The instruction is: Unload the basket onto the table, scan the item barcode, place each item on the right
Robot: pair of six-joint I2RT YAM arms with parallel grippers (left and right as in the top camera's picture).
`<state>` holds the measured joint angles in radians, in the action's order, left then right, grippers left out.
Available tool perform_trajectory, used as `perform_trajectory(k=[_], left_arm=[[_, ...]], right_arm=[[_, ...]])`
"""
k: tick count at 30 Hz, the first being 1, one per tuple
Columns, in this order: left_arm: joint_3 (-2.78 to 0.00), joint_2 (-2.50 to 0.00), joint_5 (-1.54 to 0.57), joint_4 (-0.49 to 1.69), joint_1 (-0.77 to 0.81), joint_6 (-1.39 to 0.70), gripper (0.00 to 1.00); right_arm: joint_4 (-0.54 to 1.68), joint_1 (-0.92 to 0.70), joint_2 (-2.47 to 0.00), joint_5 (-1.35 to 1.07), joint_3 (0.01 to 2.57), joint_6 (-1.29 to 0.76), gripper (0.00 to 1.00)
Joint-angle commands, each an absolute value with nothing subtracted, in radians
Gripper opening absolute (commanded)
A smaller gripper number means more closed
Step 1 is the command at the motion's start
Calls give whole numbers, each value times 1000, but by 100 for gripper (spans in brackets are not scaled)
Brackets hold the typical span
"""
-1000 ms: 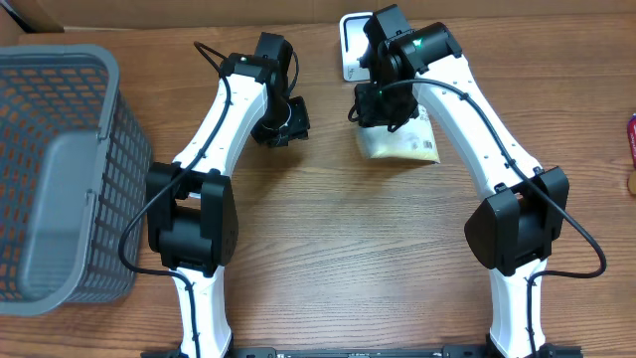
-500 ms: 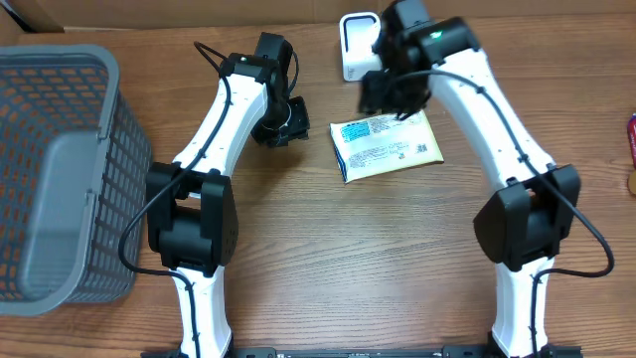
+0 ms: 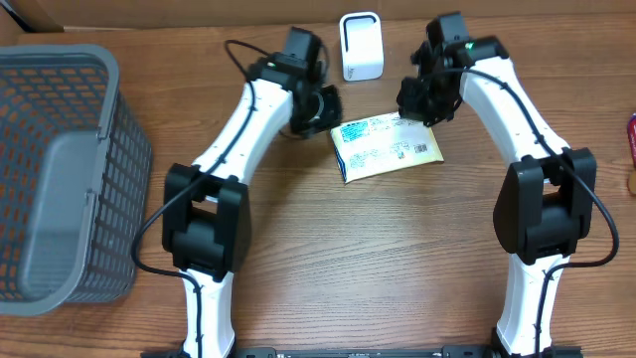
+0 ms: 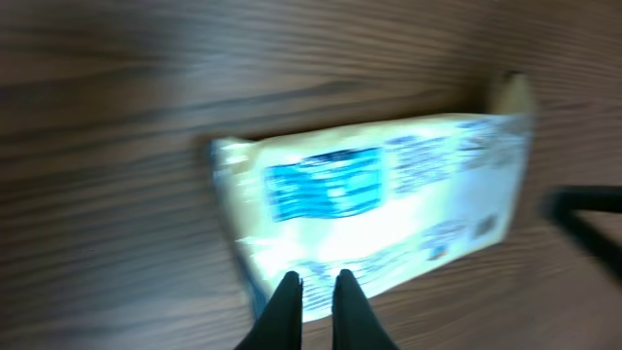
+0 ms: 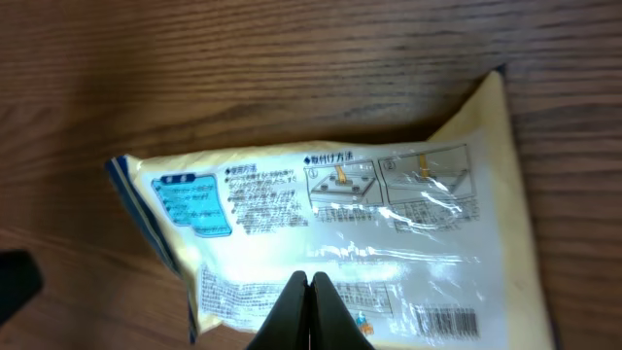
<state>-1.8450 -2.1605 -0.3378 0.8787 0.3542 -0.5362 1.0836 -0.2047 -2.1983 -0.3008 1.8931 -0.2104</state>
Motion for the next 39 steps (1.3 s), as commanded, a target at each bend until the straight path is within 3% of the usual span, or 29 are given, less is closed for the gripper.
perform_trajectory(k=[1, 15, 26, 39], left_arm=[[-1826, -2172, -356, 823, 393, -620, 4], [-1816, -2377, -465, 666, 467, -716, 4], [-1830, -2403, -429, 813, 352, -719, 4], [-1961, -2355, -354, 1024, 210, -619, 4]], right_arm=[[1023, -206, -2170, -337, 1824, -265, 4], [897, -205, -2170, -318, 1703, -319, 4], [926, -152, -2172, -255, 1660, -345, 4], [1028, -120, -2171, -20, 1733, -345, 4]])
